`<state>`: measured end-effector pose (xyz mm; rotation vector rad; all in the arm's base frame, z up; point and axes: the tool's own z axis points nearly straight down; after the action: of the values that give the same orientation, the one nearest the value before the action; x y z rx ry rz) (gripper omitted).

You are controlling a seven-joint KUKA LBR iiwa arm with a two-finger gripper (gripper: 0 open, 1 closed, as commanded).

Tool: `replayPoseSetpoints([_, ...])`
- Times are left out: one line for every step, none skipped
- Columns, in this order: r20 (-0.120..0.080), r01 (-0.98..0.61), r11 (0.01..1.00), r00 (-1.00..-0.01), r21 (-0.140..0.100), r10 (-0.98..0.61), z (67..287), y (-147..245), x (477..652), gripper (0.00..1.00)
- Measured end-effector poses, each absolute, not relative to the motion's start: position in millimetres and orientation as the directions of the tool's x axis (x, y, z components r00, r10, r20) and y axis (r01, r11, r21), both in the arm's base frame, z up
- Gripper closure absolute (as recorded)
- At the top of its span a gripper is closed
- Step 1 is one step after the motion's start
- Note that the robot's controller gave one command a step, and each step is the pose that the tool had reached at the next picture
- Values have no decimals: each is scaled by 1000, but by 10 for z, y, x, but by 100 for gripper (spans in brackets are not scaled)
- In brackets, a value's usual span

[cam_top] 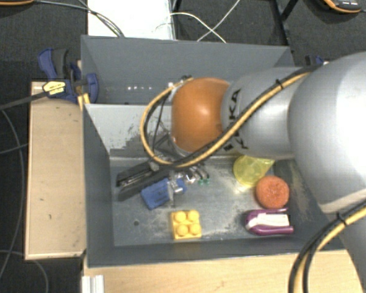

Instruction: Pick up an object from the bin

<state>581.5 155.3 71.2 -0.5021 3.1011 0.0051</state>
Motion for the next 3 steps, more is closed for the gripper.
replayPoseSetpoints([-4, -278, 960, -960, 1, -278, 1376, 1475, 5567, 0])
replayPoseSetpoints([-8, -311, 950, -950, 4, -311, 737, 1559, 5834, 0])
replayPoseSetpoints([-15, -404, 915, -915, 1, -404, 735, 1490, 5679, 0])
